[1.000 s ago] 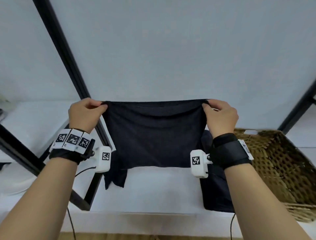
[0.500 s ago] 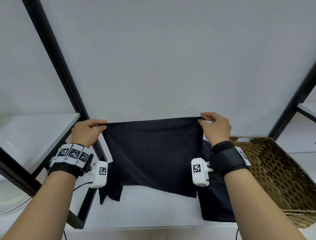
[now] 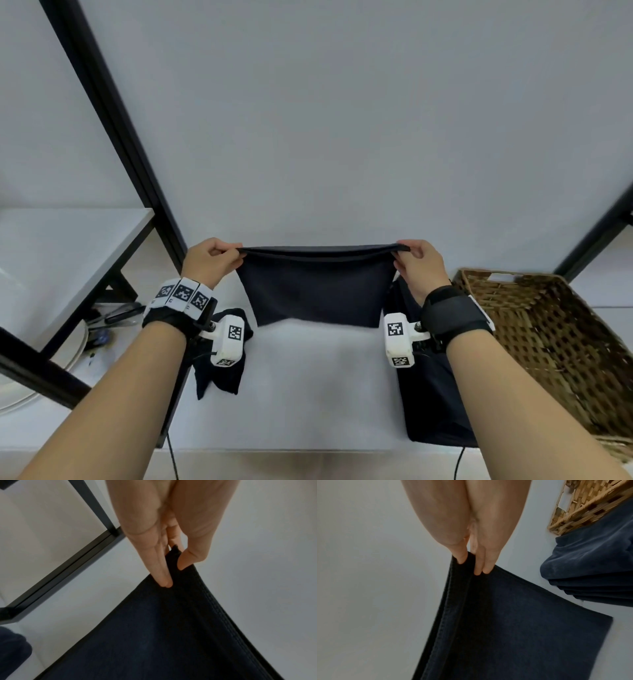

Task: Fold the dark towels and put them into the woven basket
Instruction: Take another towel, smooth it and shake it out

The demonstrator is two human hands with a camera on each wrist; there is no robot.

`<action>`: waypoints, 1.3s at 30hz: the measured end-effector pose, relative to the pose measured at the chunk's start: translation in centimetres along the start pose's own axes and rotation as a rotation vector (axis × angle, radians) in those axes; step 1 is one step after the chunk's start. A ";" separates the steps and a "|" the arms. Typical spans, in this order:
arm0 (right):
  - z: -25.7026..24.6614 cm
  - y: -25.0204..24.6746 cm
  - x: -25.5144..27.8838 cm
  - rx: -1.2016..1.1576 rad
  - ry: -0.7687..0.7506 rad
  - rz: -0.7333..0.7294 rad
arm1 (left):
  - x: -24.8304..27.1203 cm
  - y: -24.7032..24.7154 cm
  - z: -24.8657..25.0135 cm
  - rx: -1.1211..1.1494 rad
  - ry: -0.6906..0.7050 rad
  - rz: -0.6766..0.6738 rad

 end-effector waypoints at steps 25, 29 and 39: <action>21.2 -6.9 11.5 0.354 0.644 -0.127 | 4.1 -4.1 -24.4 -0.539 -0.543 -0.128; 23.5 -6.8 11.1 0.538 0.603 -0.161 | 3.9 -3.8 -26.2 -0.622 -0.579 -0.145; 27.1 -3.9 8.5 1.189 0.379 -0.535 | 0.1 -2.5 -30.3 -0.900 -0.551 -0.090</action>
Point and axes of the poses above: each hand's wrist, its own x-axis away from the middle knuckle, its own y-axis out of the palm, z = x × y, the point moved 4 cm from there along -x, towards the middle knuckle, and after that the axes turned 12 degrees about -y, right-handed, at the moved point
